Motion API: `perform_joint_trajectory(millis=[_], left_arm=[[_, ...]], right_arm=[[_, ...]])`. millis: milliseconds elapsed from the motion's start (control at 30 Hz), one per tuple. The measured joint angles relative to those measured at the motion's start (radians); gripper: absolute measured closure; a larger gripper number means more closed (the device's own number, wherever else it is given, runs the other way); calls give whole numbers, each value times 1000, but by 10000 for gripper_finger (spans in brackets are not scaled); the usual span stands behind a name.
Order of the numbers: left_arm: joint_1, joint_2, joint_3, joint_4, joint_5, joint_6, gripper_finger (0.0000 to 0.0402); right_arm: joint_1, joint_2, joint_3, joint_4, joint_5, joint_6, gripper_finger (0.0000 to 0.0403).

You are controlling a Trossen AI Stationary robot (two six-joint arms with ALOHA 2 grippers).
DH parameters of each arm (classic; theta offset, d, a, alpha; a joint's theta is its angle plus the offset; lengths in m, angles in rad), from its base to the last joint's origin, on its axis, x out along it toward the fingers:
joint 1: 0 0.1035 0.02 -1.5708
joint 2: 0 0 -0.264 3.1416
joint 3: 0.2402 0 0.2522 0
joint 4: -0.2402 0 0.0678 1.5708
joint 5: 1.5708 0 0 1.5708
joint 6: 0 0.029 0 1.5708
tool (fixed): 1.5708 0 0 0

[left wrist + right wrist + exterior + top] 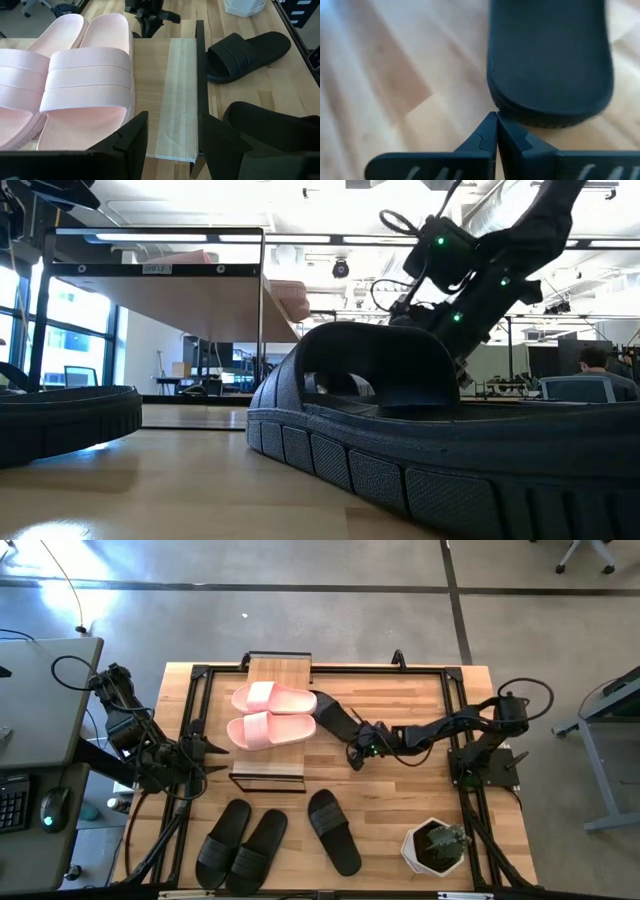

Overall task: Pick and place slides into the shelf
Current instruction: Put the black slide under the shelf

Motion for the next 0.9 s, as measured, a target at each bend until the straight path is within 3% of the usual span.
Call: perform_joint_trajectory(millis=[467, 700, 900], left_arm=[[0, 0, 0, 0, -4, 0, 245], [0, 0, 0, 0, -12, 0, 245], [0, 0, 0, 0, -12, 0, 245]], right_arm=[[-199, 0, 0, 9, 40, -79, 403], [-263, 0, 1, 93, -26, -145, 403], [-276, 17, 79, 75, -53, -186, 403]])
